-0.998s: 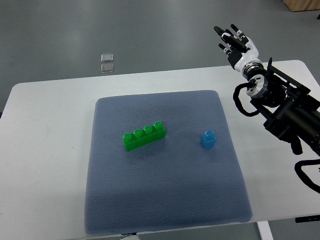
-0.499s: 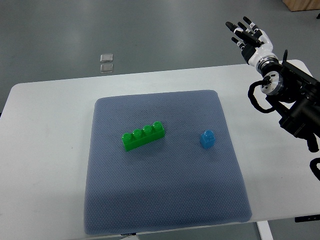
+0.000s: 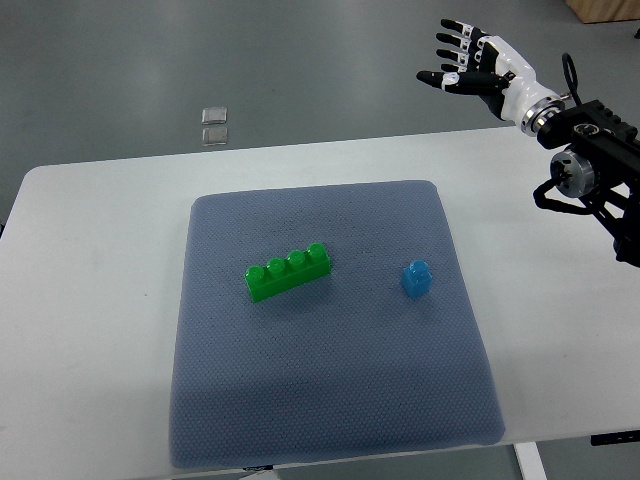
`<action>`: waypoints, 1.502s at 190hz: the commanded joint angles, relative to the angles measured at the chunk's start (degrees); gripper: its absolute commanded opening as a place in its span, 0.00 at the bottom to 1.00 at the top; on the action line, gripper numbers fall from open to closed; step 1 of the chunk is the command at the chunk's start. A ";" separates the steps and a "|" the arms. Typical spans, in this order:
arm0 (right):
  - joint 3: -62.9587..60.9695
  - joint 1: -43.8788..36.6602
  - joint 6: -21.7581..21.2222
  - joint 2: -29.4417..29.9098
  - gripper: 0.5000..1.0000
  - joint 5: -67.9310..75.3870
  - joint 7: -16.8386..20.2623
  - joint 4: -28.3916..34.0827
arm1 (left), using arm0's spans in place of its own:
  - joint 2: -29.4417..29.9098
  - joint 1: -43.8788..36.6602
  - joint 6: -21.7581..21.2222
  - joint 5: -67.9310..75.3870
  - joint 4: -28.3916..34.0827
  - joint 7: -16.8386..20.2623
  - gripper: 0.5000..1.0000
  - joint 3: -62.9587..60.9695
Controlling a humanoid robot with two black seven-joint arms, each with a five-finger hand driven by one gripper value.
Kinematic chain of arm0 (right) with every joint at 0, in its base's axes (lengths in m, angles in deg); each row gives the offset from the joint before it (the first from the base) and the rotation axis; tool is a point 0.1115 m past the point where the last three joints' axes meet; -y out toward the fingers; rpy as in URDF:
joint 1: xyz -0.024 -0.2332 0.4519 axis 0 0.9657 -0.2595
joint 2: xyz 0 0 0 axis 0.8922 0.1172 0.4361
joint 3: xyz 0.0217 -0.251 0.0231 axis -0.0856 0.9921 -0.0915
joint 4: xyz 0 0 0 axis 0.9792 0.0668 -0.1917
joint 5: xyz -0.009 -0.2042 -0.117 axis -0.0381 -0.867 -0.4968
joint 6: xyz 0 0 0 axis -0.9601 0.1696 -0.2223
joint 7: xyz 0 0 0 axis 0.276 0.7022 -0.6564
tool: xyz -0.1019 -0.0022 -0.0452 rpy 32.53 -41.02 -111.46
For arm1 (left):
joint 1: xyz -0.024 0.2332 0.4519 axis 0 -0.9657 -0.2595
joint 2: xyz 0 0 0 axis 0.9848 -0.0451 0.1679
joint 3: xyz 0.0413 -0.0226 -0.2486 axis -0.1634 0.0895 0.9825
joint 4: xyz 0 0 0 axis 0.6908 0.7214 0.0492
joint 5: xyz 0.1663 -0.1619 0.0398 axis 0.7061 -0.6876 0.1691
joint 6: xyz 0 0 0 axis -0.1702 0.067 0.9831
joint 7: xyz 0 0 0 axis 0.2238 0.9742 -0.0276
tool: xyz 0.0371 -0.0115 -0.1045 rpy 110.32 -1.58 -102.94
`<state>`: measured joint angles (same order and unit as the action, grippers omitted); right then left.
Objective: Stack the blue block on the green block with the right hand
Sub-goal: 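Swing the right hand over the pad toward the blue block, then lower the open right hand down around the blue block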
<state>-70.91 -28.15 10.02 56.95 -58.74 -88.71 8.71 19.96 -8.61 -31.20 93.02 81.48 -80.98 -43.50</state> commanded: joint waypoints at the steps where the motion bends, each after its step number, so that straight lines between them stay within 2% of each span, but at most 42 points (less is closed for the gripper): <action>1: 0.00 0.15 -5.45 -2.75 0.83 -7.18 -0.23 2.55 | 0.00 0.00 0.01 0.00 0.00 0.00 1.00 0.03; 15: 0.00 -0.11 -9.58 -4.24 0.83 -11.92 -0.84 3.60 | 0.00 0.00 0.01 0.00 0.00 0.00 1.00 0.03; 37: -0.09 -1.43 -13.36 -5.74 0.83 -18.34 -1.64 5.36 | 0.00 0.00 0.01 0.00 0.00 0.00 1.00 0.03; 63: -0.09 -2.13 -18.98 -6.88 0.83 -24.05 -4.80 7.56 | 0.00 0.00 0.01 0.00 0.00 0.00 1.00 0.03; 94: 0.53 -2.48 -21.62 -7.32 0.84 -32.66 -6.03 9.93 | 0.00 0.00 0.01 0.00 0.00 0.00 1.00 0.03; 114: 3.52 -1.95 -20.57 -7.50 0.83 -37.50 -6.73 11.69 | 0.00 0.00 0.01 0.00 0.00 0.00 1.00 -0.05; 137: 8.00 -0.99 -14.60 -7.50 0.83 -42.86 -7.17 12.74 | 0.00 0.00 0.01 0.00 0.00 0.00 1.00 0.03; 167: 12.48 -1.16 -11.43 -10.48 0.83 -48.84 -7.96 17.84 | 0.00 0.00 0.01 0.00 0.00 0.00 1.00 0.03; 196: 12.75 -2.92 -12.66 -13.12 0.83 -50.60 -7.88 21.09 | 0.00 0.00 0.01 0.00 0.00 0.00 1.00 -0.05; 217: 13.27 -4.50 -17.49 -15.75 0.83 -51.13 -7.88 24.78 | 0.00 0.00 0.01 0.00 0.00 0.00 1.00 0.03; 234: 13.89 -4.68 -19.51 -16.99 0.83 -51.83 -7.70 27.24 | 0.00 0.00 0.01 0.00 0.00 0.00 1.00 0.03; 262: 16.53 -4.68 -18.99 -16.37 0.83 -54.55 -7.26 28.48 | 0.00 0.00 0.01 0.00 0.00 0.00 1.00 0.03; 273: 17.32 -4.50 -18.02 -15.85 0.83 -55.70 -6.29 28.48 | 0.00 0.00 0.01 0.00 0.00 0.00 1.00 0.03; 286: 18.28 -4.15 -15.74 -14.70 0.83 -56.49 -3.40 28.48 | 0.00 0.00 0.01 0.00 0.00 0.00 1.00 0.03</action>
<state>-54.01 -32.77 -8.24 40.87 -113.90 -95.19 37.15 19.96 -8.60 -31.17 93.02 81.47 -80.98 -43.50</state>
